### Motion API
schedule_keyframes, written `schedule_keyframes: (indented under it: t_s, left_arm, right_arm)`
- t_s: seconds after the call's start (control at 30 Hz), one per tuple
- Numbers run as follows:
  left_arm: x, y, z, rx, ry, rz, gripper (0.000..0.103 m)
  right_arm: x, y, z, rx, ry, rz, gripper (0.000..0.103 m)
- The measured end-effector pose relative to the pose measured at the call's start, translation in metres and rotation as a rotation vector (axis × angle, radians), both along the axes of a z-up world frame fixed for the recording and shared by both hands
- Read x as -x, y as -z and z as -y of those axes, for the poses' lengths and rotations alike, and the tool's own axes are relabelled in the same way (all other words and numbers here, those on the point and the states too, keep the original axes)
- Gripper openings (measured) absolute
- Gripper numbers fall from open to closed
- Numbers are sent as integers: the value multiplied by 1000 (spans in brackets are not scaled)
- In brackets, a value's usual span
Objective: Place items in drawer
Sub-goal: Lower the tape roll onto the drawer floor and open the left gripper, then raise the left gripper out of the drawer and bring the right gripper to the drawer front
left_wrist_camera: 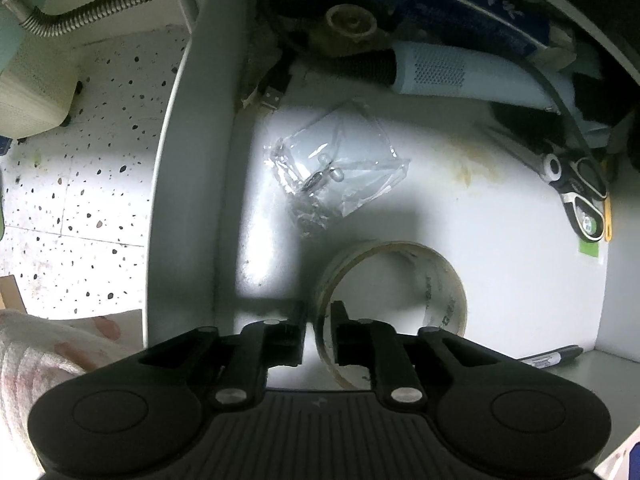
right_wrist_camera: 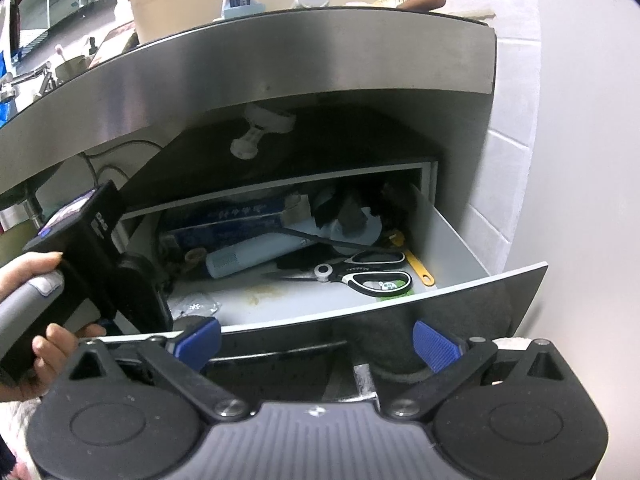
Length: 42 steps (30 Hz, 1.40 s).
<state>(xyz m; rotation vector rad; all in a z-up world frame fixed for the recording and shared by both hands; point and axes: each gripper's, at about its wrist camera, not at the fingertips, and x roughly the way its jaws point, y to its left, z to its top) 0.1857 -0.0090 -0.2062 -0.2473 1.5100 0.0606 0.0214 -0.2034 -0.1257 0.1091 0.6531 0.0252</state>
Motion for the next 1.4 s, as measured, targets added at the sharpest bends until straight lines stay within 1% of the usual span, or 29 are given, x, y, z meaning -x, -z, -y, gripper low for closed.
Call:
schedule_keyframes:
  t_s: [0.2,0.3,0.4,0.47,0.53,0.57,0.67,0.73,0.77,0.8,0.83,0.93,1.03,1.1,1.17,1.2,1.27,1.37,1.4]
  left_arm:
    - [2,-10,-2,12,-15,31,16]
    - [8,-20,0,11,-10,71,24]
    - [18,-35,0,-26,-3,176,29]
    - [28,-46,2,-53,13,254,34]
    - [41,-57,2,-67,36,330,42]
    - [48,-65,4,-72,50,369,44]
    - [72,-87,5,-82,90,486,58]
    - [87,-100,0,-85,97,559,70]
    - [93,-108,0,-95,95,587,75]
    - [100,-113,0,-105,92,609,81]
    - [106,-118,-1,-109,91,631,83]
    - [120,-128,2,-125,114,685,83]
    - [133,-136,-1,-139,110,726,83]
    - [142,-141,-7,-123,88,742,83]
    - [151,-145,-13,-76,80,762,83]
    - [155,-148,-15,-54,80,775,83]
    - [165,-153,-16,-55,84,814,86]
    - [173,-159,-15,-71,96,855,87]
    - [174,-160,-14,-68,100,859,87]
  right_arm:
    - [1,0,-2,9,-5,1,103]
    - [2,0,-4,11,-6,7,103]
    - [4,-2,-4,11,-5,27,103]
    - [5,-3,-4,19,0,40,103]
    - [6,-3,-5,27,5,51,103]
    - [7,-4,-5,29,7,55,103]
    - [7,-5,-5,33,10,55,103]
    - [7,-5,-6,38,3,49,103]
    - [8,-5,-7,42,-1,50,103]
    - [8,-5,-8,47,-5,50,103]
    - [8,-5,-10,56,-7,45,103]
    - [8,-3,-14,83,-14,31,103]
    - [10,-1,-19,103,-28,22,103]
    - [11,0,-23,119,-40,12,102]
    - [10,3,-27,142,-52,-9,102]
    - [9,5,-29,151,-59,-19,99]
    - [7,10,-34,168,-72,-47,89]
    - [2,17,-37,174,-81,-85,83]
    - [1,18,-38,177,-81,-89,83]
